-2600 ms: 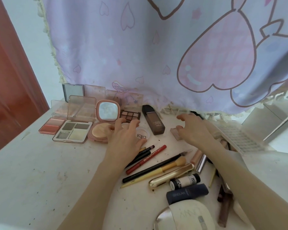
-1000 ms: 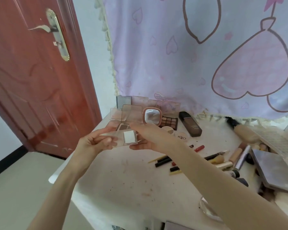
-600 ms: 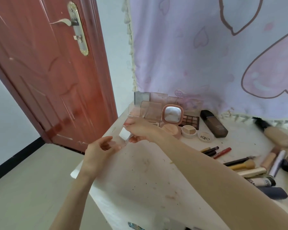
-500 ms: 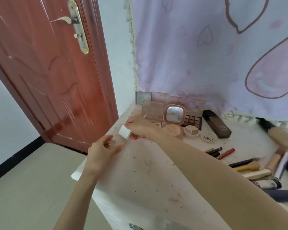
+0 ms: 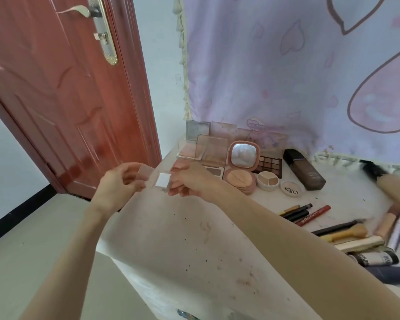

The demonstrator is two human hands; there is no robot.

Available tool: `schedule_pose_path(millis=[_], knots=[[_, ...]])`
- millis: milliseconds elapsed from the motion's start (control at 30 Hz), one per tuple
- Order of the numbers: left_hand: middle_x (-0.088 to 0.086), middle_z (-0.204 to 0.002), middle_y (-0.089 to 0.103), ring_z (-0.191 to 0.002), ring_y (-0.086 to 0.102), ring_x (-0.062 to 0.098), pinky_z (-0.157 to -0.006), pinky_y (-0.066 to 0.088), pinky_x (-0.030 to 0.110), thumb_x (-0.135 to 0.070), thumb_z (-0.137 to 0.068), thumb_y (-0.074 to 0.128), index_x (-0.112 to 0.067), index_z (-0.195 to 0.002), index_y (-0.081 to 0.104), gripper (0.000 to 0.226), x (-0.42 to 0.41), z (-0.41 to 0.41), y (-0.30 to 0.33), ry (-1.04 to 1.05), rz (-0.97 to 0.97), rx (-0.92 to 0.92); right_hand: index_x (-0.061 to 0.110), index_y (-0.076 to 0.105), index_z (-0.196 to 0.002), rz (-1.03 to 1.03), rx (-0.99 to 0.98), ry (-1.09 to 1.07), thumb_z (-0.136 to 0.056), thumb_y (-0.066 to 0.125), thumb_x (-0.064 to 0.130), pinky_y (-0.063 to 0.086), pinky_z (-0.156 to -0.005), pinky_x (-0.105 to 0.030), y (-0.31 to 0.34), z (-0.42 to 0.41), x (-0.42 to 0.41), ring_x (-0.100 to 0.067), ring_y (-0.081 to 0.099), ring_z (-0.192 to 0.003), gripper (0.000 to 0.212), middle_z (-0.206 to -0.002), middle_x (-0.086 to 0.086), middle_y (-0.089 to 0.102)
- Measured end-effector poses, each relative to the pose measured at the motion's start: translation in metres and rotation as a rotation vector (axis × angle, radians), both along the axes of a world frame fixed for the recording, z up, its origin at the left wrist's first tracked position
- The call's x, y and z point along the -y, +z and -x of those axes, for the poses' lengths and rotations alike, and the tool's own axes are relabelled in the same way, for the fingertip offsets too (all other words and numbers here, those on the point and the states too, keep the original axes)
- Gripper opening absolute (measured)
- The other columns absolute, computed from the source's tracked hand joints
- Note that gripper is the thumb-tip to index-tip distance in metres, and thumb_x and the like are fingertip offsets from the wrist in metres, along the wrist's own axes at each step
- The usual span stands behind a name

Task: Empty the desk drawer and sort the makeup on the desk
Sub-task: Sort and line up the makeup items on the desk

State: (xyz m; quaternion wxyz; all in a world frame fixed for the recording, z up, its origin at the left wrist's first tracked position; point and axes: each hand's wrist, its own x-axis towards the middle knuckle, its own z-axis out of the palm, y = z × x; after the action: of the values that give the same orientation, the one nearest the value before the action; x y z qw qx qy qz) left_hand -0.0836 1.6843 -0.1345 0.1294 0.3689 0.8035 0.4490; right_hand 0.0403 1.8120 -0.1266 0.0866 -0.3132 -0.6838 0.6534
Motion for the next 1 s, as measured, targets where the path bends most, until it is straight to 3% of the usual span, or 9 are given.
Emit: schedule_pose_path(millis=[133, 300, 367, 467, 533, 600, 667, 767, 1000], knots=[[-0.009, -0.083, 0.068, -0.072, 0.061, 0.003, -0.073, 0.044, 0.016, 0.002, -0.086, 0.056, -0.016, -0.103, 0.067, 0.027, -0.012, 0.000, 0.014, -0.039, 0.132, -0.257, 0.004, 0.063, -0.077, 0.040, 0.033, -0.005, -0.085, 0.055, -0.001, 0.041, -0.047, -0.018, -0.007, -0.011, 0.013, -0.017, 0.061, -0.055, 0.012, -0.072, -0.013, 0.068], [-0.002, -0.094, 0.068, -0.073, 0.056, 0.002, -0.070, 0.046, 0.016, 0.004, -0.091, 0.045, -0.015, -0.109, 0.068, 0.035, -0.029, -0.003, 0.019, -0.101, 0.214, -0.350, -0.004, 0.069, -0.084, -0.233, 0.084, -0.034, -0.086, 0.052, 0.002, 0.048, -0.047, -0.016, -0.019, -0.026, 0.031, -0.011, 0.060, -0.053, 0.018, -0.086, -0.017, 0.072], [0.002, -0.095, 0.068, -0.077, 0.058, 0.008, -0.067, 0.050, 0.021, 0.005, -0.092, 0.043, -0.014, -0.108, 0.069, 0.036, -0.036, -0.005, 0.018, -0.126, 0.234, -0.332, -0.006, 0.068, -0.090, -0.393, 0.083, -0.065, -0.087, 0.050, 0.003, 0.057, -0.068, -0.031, -0.022, -0.028, 0.034, -0.022, 0.066, -0.068, 0.020, -0.090, -0.019, 0.071], [0.002, -0.095, 0.064, -0.078, 0.056, 0.009, -0.057, 0.043, 0.017, 0.006, -0.092, 0.042, -0.014, -0.107, 0.069, 0.036, -0.044, -0.007, 0.017, -0.148, 0.265, -0.335, 0.002, 0.061, -0.111, -0.729, 0.140, -0.029, -0.093, 0.047, 0.011, 0.047, -0.088, -0.037, -0.027, -0.029, 0.036, -0.029, 0.055, -0.104, 0.025, -0.112, -0.015, 0.061], [0.003, -0.098, 0.065, -0.081, 0.056, 0.011, -0.067, 0.044, 0.020, 0.003, -0.092, 0.046, -0.014, -0.104, 0.070, 0.031, -0.049, -0.006, 0.016, -0.155, 0.264, -0.348, 0.002, 0.060, -0.112, -0.973, 0.084, -0.027, -0.093, 0.042, 0.013, 0.044, -0.086, -0.035, -0.035, -0.030, 0.041, -0.029, 0.051, -0.105, 0.028, -0.112, -0.014, 0.058], [0.005, -0.096, 0.066, -0.080, 0.058, 0.013, -0.073, 0.041, 0.021, 0.002, -0.091, 0.051, -0.012, -0.101, 0.071, 0.026, -0.052, -0.005, 0.014, -0.150, 0.259, -0.357, 0.003, 0.067, -0.091, -1.161, -0.017, -0.126, -0.087, 0.039, 0.017, 0.051, -0.071, -0.035, -0.049, -0.031, 0.046, -0.029, 0.057, -0.085, 0.031, -0.092, -0.012, 0.062], [0.006, -0.092, 0.067, -0.078, 0.059, 0.014, -0.074, 0.041, 0.020, 0.001, -0.089, 0.055, -0.011, -0.098, 0.070, 0.022, -0.054, -0.005, 0.012, -0.143, 0.258, -0.353, 0.006, 0.068, -0.081, -1.243, -0.089, -0.148, -0.082, 0.038, 0.022, 0.053, -0.066, -0.033, -0.058, -0.032, 0.048, -0.028, 0.060, -0.077, 0.034, -0.086, -0.009, 0.064], [0.006, -0.088, 0.067, -0.076, 0.060, 0.014, -0.074, 0.042, 0.020, 0.000, -0.088, 0.056, -0.009, -0.098, 0.070, 0.019, -0.056, -0.005, 0.010, -0.129, 0.244, -0.318, 0.008, 0.069, -0.086, -1.319, -0.053, -0.023, -0.085, 0.035, 0.026, 0.053, -0.073, -0.033, -0.059, -0.035, 0.051, -0.026, 0.062, -0.088, 0.038, -0.095, -0.008, 0.066], [0.004, -0.086, 0.066, -0.074, 0.060, 0.012, -0.073, 0.042, 0.019, -0.002, -0.089, 0.056, -0.009, -0.098, 0.070, 0.018, -0.061, -0.003, 0.007, -0.100, 0.221, -0.303, 0.006, 0.069, -0.088, -1.253, -0.028, 0.101, -0.088, 0.032, 0.026, 0.053, -0.080, -0.034, -0.057, -0.036, 0.050, -0.027, 0.064, -0.097, 0.042, -0.106, -0.010, 0.069]])
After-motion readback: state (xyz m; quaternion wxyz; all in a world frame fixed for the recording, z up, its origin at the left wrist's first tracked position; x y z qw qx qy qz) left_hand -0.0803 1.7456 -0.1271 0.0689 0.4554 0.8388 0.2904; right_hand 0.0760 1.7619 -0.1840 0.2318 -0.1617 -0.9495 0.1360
